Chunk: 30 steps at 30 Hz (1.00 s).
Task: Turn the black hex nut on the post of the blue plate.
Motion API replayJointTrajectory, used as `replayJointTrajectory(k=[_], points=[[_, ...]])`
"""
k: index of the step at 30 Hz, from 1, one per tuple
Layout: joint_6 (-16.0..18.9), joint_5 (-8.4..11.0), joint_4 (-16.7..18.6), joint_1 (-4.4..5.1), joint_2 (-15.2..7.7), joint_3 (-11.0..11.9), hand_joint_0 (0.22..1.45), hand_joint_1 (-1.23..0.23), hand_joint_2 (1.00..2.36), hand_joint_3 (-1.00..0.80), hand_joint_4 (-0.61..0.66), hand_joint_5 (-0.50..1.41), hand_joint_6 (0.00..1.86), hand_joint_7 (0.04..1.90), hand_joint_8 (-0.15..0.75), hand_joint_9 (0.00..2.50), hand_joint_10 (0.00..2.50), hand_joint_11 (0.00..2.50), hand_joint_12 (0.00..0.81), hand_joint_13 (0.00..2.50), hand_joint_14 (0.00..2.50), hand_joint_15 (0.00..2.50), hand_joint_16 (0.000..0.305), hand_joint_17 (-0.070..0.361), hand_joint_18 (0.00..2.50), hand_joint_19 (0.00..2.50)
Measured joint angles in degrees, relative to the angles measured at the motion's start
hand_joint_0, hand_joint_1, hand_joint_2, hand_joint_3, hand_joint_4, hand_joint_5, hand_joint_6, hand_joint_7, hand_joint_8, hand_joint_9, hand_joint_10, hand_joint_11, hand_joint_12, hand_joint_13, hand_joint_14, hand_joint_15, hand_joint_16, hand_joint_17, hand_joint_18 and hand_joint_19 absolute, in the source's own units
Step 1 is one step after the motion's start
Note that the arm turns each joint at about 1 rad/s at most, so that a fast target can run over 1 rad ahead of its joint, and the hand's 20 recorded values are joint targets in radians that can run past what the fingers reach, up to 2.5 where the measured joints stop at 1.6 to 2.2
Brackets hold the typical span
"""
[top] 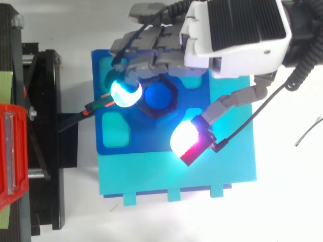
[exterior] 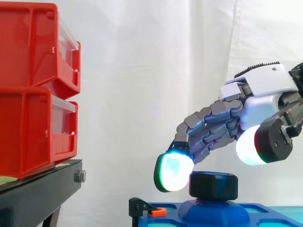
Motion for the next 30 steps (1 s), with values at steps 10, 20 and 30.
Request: replayJointTrajectory(k=[10,20,30], points=[[0.0,-4.34,-0.3,-2.43,0.0,0.0,0.42,-0.55,1.0,-0.5,0.26,-0.21,0.5,0.87,0.325,0.26,0.0,0.0,0.415,0.23,0.0,0.0,0.056,0.125,0.15,0.0],[0.2,-7.6,0.6,-4.44,0.0,0.1,0.42,-0.55,1.0,-0.5,0.26,-0.21,0.5,0.86,0.324,0.26,0.0,0.0,0.414,0.24,0.0,0.0,0.055,0.125,0.15,0.01],[0.3,-7.13,0.8,-3.79,0.0,1.9,0.42,-0.56,1.0,-0.5,0.26,-0.21,0.5,0.87,0.323,0.26,0.0,0.0,0.413,0.24,0.0,0.0,0.055,0.124,0.15,0.0]])
